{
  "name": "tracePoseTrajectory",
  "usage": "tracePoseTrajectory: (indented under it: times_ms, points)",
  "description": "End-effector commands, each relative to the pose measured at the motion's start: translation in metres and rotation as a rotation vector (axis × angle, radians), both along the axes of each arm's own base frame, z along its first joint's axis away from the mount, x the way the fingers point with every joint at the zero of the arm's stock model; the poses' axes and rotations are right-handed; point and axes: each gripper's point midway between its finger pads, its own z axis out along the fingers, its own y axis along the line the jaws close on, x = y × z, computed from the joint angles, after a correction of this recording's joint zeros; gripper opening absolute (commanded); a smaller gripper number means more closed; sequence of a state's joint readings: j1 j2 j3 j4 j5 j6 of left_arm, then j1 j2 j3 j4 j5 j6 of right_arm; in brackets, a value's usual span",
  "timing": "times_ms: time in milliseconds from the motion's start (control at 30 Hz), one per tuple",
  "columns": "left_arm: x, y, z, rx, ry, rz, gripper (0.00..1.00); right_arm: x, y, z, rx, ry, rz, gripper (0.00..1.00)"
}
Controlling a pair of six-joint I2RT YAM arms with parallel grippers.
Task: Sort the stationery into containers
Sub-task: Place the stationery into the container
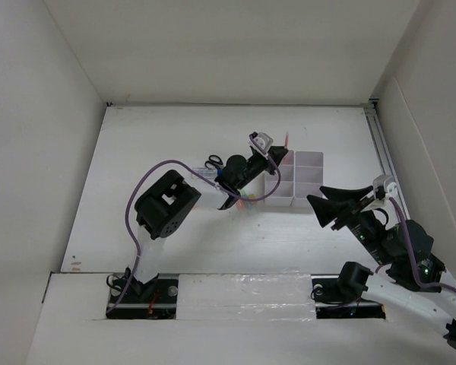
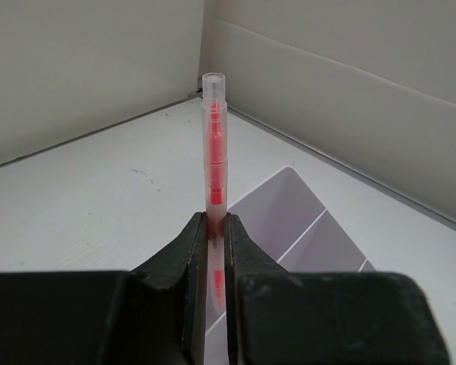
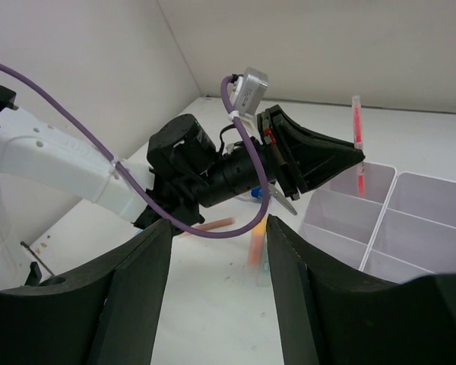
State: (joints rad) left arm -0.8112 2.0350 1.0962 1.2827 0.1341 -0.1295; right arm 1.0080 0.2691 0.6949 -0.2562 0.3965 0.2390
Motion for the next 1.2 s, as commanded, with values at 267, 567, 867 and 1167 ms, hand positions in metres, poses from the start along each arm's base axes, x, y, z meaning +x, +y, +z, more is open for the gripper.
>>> tracePoseTrajectory:
  times_ms: [267,567,867,1167]
  points:
    - [-0.003,-0.004,0.006,-0.045,-0.044,-0.015,0.0,-0.002,-0.005,0.004,0.027,-0.001,-0.005,0.59]
    - [0.0,-0.007,0.003,-0.036,-0.035,-0.015,0.0,-0.003,-0.007,-0.001,0.019,0.004,-0.005,0.59]
    - [-0.001,-0.012,0.0,-0.019,-0.013,-0.036,0.1,-0.005,-0.012,0.0,0.036,0.005,-0.012,0.59]
    - [-0.002,-0.016,-0.002,0.0,0.0,-0.054,0.13,-0.006,-0.017,0.001,0.044,0.002,-0.023,0.59]
